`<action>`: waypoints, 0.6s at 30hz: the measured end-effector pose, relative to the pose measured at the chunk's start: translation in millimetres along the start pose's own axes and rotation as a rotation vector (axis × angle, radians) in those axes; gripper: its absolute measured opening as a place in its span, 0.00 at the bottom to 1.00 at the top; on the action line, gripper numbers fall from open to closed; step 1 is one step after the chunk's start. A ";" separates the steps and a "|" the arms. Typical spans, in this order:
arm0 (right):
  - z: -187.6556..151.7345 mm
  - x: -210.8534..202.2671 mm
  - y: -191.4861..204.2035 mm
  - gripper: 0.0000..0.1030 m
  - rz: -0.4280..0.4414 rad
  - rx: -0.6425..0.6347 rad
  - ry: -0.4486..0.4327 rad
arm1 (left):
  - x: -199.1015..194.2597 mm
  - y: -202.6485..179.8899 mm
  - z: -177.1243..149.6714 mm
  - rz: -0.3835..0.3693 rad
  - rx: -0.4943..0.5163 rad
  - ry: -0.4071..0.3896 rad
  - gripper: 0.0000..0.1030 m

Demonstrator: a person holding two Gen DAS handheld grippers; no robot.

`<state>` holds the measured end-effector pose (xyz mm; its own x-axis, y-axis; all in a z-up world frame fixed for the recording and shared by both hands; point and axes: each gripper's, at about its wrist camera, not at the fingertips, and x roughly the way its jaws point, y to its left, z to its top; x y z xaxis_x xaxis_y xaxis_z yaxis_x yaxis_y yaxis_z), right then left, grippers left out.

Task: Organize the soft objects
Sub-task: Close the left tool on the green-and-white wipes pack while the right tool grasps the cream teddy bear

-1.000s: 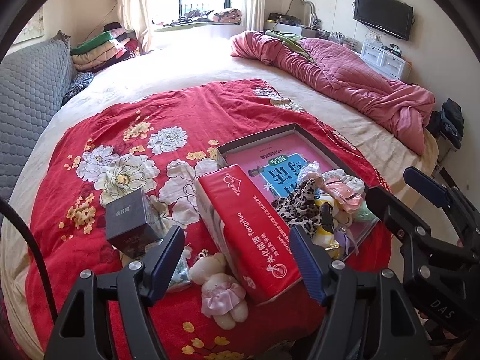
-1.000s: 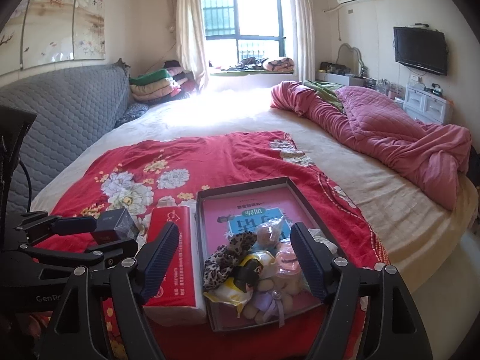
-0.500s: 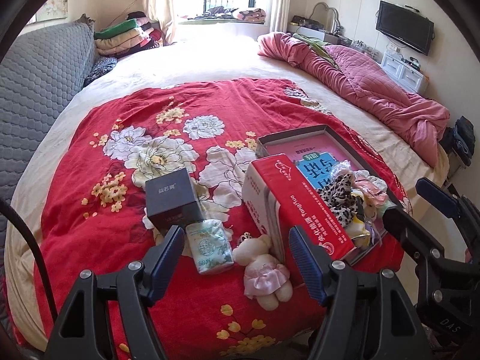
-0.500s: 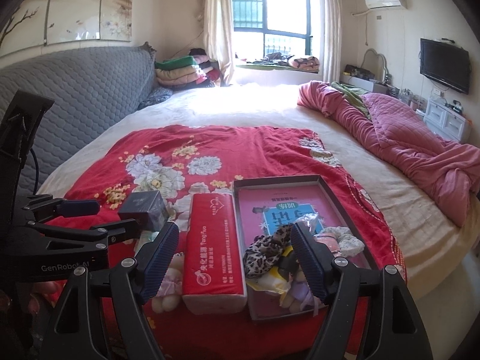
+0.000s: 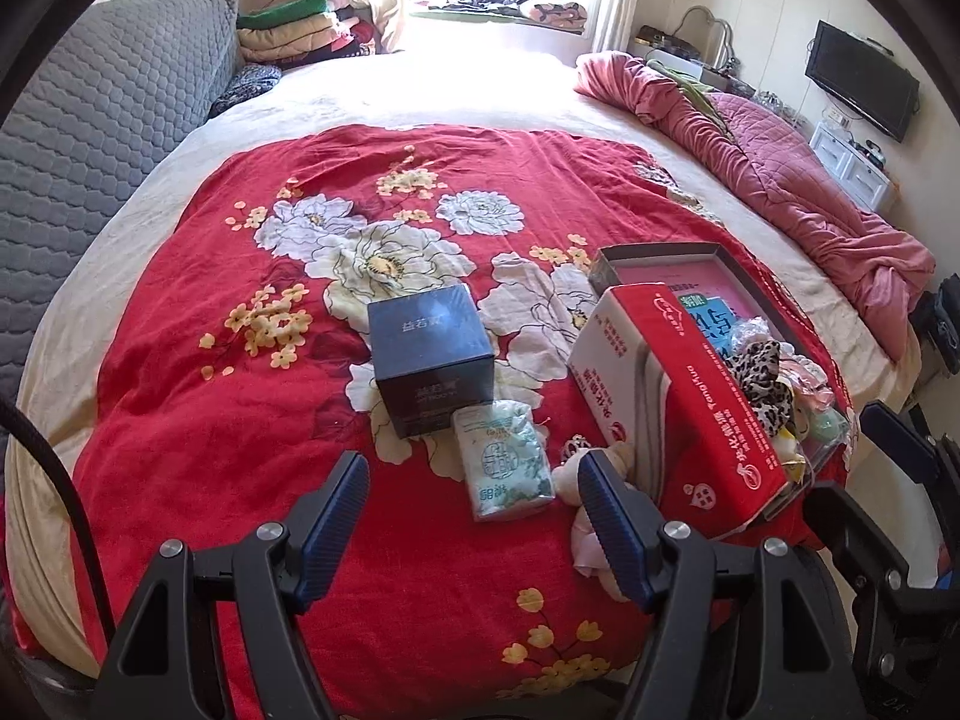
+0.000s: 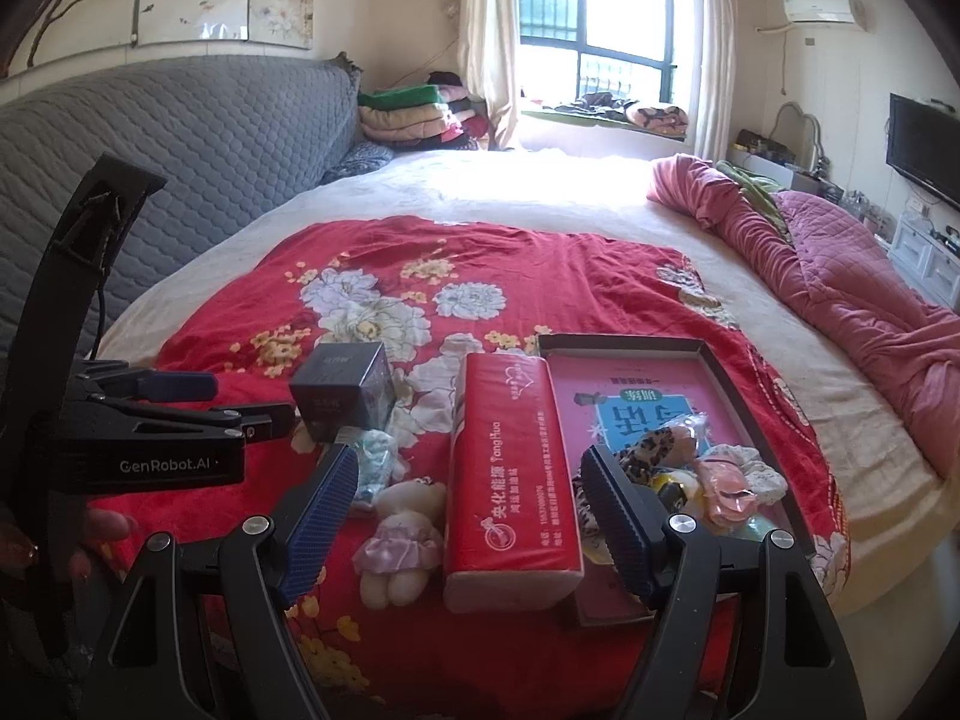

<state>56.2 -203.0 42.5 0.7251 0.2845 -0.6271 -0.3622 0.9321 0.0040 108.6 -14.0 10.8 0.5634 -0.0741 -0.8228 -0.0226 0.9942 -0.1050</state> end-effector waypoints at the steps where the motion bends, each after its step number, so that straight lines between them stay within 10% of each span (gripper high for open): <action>1: -1.5 2.5 3.0 0.76 0.007 -0.007 0.006 | 3.2 4.2 -1.2 0.004 -0.008 0.007 0.70; 18: -54.4 79.1 83.7 0.76 -0.004 -0.329 0.150 | 107.7 13.4 -9.1 -0.077 -0.051 0.197 0.70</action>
<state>51.4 -114.6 -49.2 0.6416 0.2226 -0.7340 -0.5467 0.8040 -0.2340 161.5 -9.4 -84.3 0.3931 -0.1686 -0.9039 -0.0306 0.9801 -0.1961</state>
